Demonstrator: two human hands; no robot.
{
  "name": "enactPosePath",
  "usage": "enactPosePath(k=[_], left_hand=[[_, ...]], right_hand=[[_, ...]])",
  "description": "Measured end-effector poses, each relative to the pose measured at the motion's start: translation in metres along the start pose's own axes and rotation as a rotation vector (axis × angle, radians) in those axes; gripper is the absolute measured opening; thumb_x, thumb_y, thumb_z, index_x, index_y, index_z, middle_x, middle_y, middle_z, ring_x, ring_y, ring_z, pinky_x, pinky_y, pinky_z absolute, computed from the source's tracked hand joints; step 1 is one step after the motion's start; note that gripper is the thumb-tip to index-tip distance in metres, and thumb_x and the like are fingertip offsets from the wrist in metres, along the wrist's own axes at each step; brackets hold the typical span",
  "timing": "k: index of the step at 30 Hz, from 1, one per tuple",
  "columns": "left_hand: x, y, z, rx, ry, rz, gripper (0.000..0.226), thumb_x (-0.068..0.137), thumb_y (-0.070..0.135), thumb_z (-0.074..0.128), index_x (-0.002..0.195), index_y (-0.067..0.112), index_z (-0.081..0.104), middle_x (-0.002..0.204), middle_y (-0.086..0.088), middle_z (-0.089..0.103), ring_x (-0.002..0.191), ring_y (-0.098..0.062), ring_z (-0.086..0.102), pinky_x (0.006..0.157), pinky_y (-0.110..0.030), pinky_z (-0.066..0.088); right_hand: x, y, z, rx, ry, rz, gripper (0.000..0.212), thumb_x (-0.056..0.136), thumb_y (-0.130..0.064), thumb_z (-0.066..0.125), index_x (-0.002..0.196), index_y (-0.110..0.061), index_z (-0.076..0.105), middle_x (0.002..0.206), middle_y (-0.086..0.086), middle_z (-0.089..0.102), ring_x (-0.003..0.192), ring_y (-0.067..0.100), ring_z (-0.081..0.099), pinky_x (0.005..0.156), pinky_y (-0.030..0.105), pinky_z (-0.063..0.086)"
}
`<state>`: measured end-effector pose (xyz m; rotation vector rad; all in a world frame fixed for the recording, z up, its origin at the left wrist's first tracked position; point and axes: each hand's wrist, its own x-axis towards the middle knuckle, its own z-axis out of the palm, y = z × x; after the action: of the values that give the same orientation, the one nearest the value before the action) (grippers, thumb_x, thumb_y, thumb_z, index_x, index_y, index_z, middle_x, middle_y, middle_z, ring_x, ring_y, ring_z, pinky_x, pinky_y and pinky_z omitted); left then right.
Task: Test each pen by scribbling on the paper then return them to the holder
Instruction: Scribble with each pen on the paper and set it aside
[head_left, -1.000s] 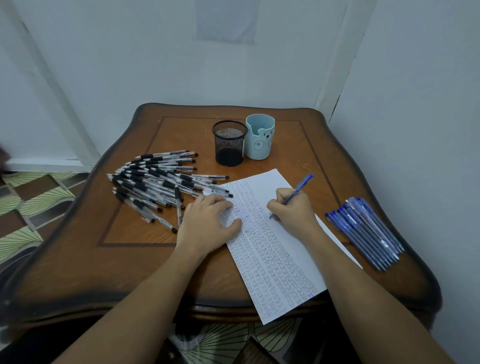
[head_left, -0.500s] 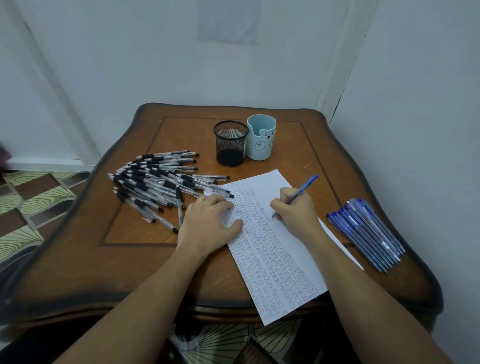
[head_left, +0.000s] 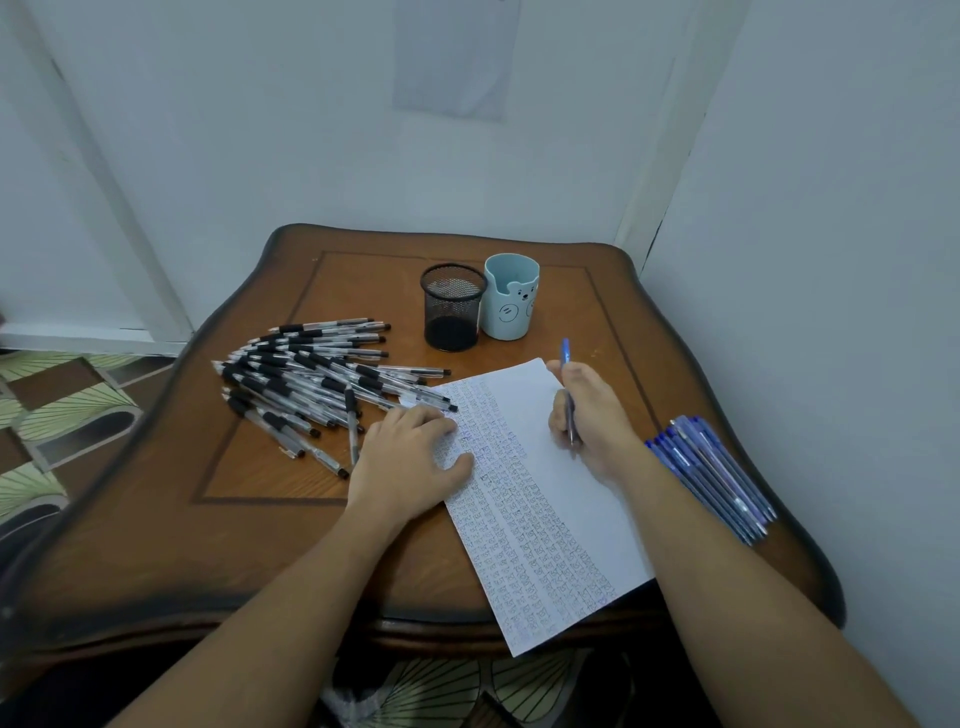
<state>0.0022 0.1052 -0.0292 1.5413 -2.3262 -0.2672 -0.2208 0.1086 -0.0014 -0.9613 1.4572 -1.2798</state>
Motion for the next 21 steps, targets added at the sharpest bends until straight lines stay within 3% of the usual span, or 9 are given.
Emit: enactPosePath(k=[5,10,15,21], left_hand=[[-0.002,0.002,-0.003,0.015,-0.03,-0.002,0.07,0.077,0.068,0.032,0.127,0.029,0.06,0.129,0.013,0.053,0.12,-0.009,0.043,0.099,-0.032,0.034],[-0.006,0.007,-0.007,0.014,-0.028,0.0,0.081,0.073,0.07,0.023,0.127,0.024,0.062,0.13,0.009,0.056,0.12,-0.012,0.047,0.097,-0.03,0.037],[-0.006,0.015,-0.016,0.077,-0.115,0.003,0.056,0.092,0.056,0.043,0.136,0.022,0.053,0.142,0.005,0.049,0.129,-0.015,0.043,0.102,-0.031,0.038],[-0.006,0.025,-0.03,0.129,-0.217,0.01,0.053,0.097,0.052,0.039,0.14,0.021,0.045,0.144,0.002,0.044,0.132,-0.016,0.037,0.102,-0.033,0.04]], right_hand=[[-0.007,-0.019,-0.005,0.065,-0.141,0.047,0.012,0.104,-0.024,0.05,0.11,-0.016,0.055,0.072,0.005,0.063,0.056,0.017,0.053,0.063,0.031,0.043],[-0.02,-0.024,-0.008,0.056,-0.135,0.036,0.009,0.102,-0.015,0.053,0.107,-0.012,0.06,0.082,0.005,0.07,0.054,0.016,0.058,0.058,0.028,0.046],[-0.026,-0.026,-0.016,-0.09,-0.099,0.007,0.012,0.101,-0.02,0.057,0.108,-0.017,0.066,0.084,0.004,0.074,0.057,0.015,0.063,0.057,0.029,0.049],[-0.033,-0.024,-0.031,-0.381,0.014,-0.079,0.008,0.095,-0.017,0.065,0.1,-0.014,0.071,0.08,0.001,0.06,0.061,0.012,0.054,0.051,0.024,0.048]])
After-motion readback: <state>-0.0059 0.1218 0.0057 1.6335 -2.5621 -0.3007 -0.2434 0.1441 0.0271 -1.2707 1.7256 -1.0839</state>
